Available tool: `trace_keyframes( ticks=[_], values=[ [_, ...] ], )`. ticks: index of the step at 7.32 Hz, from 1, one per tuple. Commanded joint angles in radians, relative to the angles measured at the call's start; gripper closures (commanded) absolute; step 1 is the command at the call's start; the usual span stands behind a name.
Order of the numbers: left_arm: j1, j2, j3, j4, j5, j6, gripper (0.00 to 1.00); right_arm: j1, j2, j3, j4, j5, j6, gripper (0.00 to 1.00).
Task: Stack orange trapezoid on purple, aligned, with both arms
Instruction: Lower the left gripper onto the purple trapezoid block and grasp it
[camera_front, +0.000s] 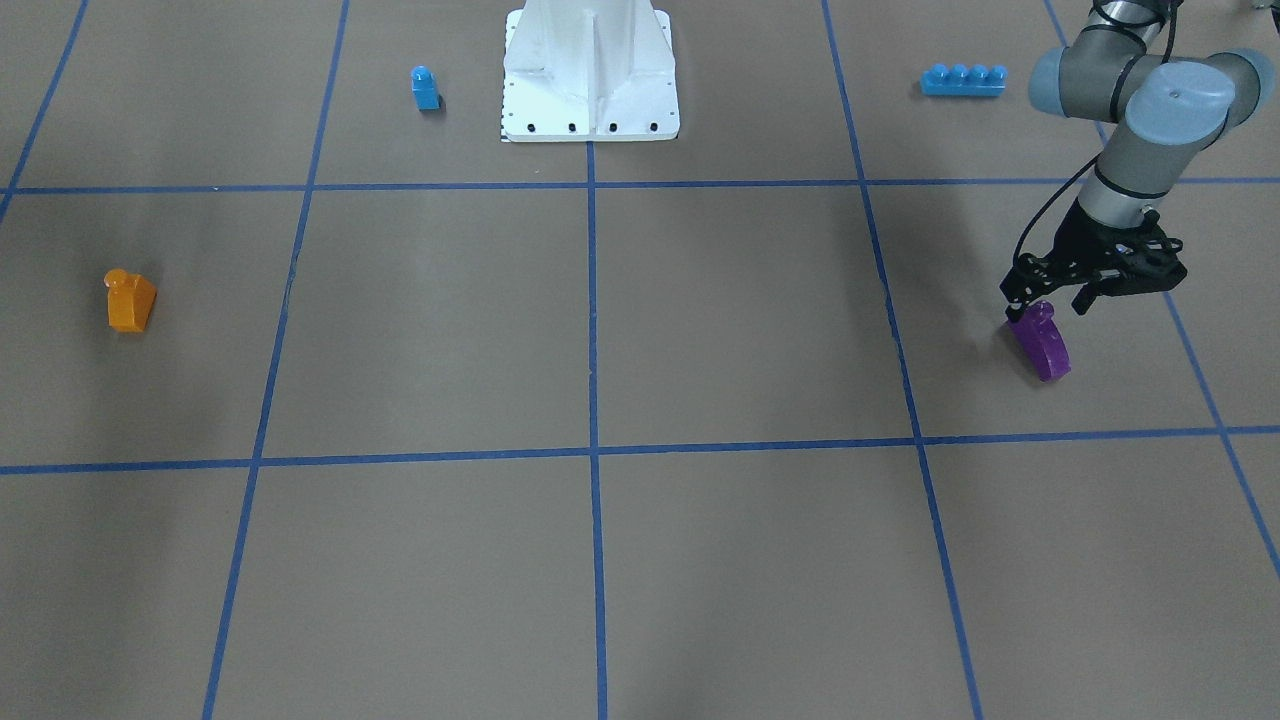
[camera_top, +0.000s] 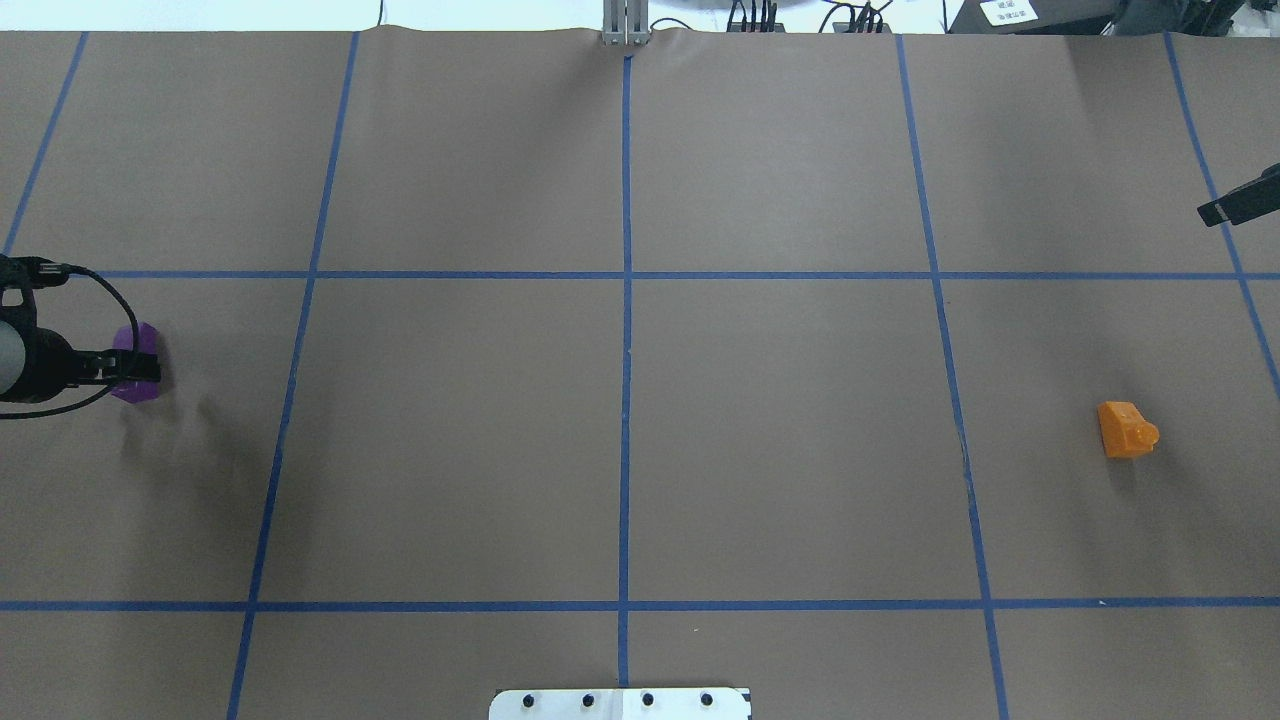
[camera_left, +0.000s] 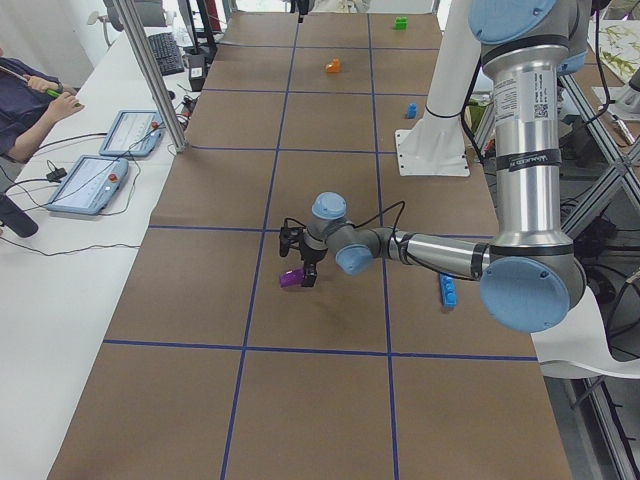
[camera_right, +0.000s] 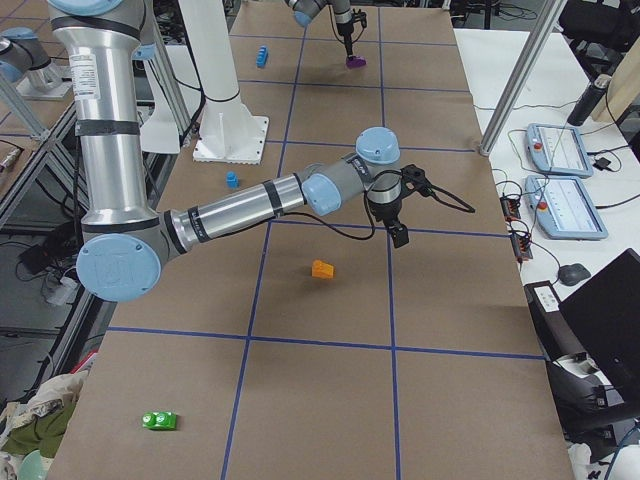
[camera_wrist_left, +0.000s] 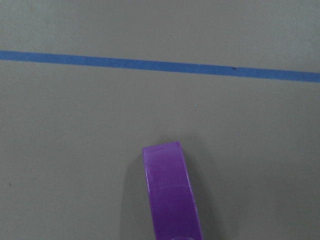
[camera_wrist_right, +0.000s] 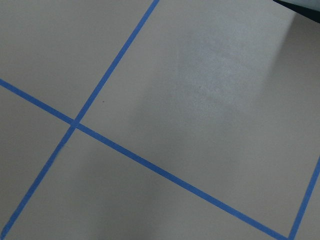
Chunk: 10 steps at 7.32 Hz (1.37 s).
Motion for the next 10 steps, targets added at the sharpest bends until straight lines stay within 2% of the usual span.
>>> trace_keyframes(
  ticks=[1, 2, 3, 5, 7, 8, 9, 10],
  values=[
    [0.018, -0.002, 0.018, -0.026, 0.021, -0.003, 0.22, -0.001, 0.0, 0.002, 0.0, -0.001, 0.0, 0.0],
    [0.021, -0.002, 0.021, -0.025, 0.021, -0.002, 0.82, -0.001, 0.0, 0.005, 0.0, 0.0, 0.0, 0.0],
    [0.021, -0.002, 0.021, -0.025, 0.022, -0.002, 1.0, -0.001, 0.0, 0.005, 0.0, 0.0, 0.0, 0.0],
    [0.021, -0.003, 0.002, -0.072, 0.08, 0.0, 1.0, -0.001, 0.0, 0.005, 0.0, 0.0, 0.0, 0.0],
    [0.021, -0.046, -0.051, -0.059, 0.071, -0.002, 1.0, -0.003, -0.002, 0.005, 0.0, 0.0, 0.0, 0.0],
    [0.021, -0.081, -0.108, 0.025, 0.071, -0.01, 1.0, -0.003, 0.0, 0.003, 0.0, 0.0, 0.0, 0.0],
    [0.021, -0.148, -0.172, 0.161, 0.071, -0.016, 1.0, -0.003, -0.002, 0.003, 0.0, 0.0, 0.0, 0.0],
    [0.041, -0.269, -0.176, 0.27, 0.074, -0.077, 1.0, -0.003, -0.002, 0.003, 0.0, 0.0, 0.0, 0.0]
  ],
)
